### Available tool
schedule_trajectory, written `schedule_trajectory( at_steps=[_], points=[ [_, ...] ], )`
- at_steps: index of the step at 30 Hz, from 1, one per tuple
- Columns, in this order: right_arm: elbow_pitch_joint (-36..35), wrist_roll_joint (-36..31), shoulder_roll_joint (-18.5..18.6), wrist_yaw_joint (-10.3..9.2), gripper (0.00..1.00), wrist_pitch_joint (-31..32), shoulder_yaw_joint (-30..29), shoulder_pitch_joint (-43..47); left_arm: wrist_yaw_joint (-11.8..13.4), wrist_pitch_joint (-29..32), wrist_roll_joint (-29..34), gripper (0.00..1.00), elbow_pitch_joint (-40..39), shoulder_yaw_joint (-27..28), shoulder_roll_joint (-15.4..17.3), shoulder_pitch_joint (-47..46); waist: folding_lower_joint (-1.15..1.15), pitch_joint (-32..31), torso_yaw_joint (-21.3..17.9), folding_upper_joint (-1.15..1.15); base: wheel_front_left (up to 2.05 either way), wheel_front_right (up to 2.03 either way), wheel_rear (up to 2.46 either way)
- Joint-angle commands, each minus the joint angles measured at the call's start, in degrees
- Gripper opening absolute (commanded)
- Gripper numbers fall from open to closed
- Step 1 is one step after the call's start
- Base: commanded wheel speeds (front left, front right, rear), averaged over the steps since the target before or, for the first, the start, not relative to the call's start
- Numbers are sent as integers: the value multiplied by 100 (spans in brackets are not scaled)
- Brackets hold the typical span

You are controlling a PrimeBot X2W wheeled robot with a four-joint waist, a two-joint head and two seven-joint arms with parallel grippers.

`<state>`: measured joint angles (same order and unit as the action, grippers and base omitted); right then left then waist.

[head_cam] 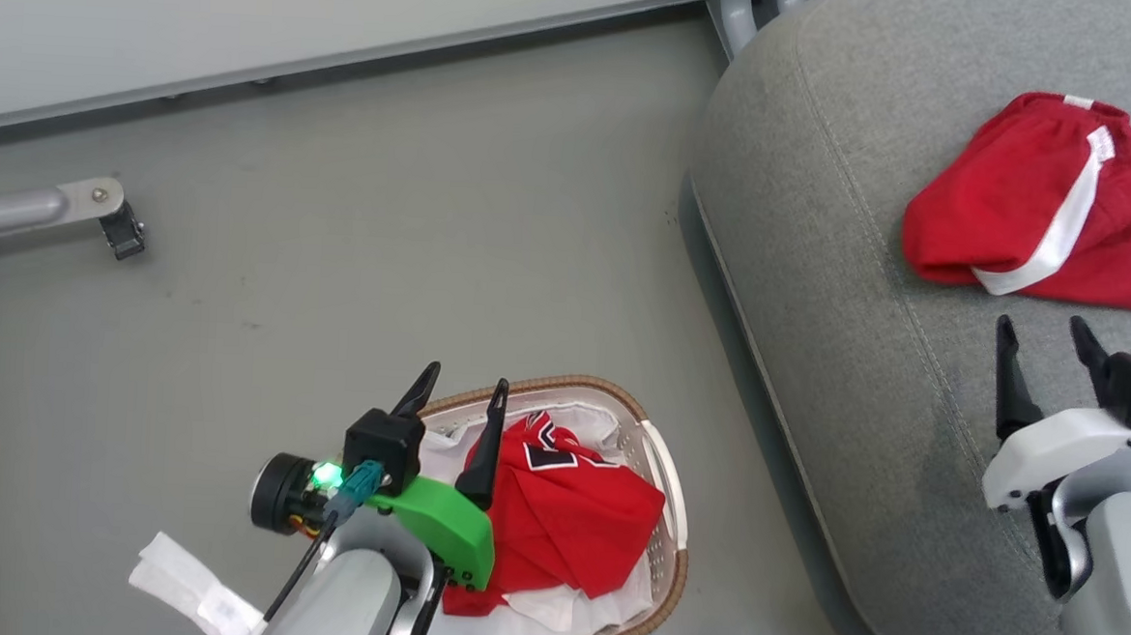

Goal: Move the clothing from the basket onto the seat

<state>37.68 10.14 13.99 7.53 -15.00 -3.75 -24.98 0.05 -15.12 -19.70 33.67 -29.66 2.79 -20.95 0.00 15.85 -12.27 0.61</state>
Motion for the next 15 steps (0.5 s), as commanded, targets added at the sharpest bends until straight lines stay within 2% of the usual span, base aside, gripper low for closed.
schedule_trajectory(
  at_steps=[1, 12, 15],
  points=[
    [-153, 27, -86, -8, 100, -26, 95, 207, 51, -5, 133, 100, -35, 134, 51, 207, 0, -341, 183, -61, 0, 0, 0],
    [-1336, 138, -718, -8, 100, -26, 573, 865, 416, -5, 740, 100, -918, 1691, 44, 1219, 0, -970, 723, -61, 0, 0, 0],
    [-1506, 102, -782, -8, 100, -26, 606, 1023, 401, -4, 877, 100, -1156, 2048, 35, 1485, 0, -1108, 859, -61, 0, 0, 0]
  ],
)
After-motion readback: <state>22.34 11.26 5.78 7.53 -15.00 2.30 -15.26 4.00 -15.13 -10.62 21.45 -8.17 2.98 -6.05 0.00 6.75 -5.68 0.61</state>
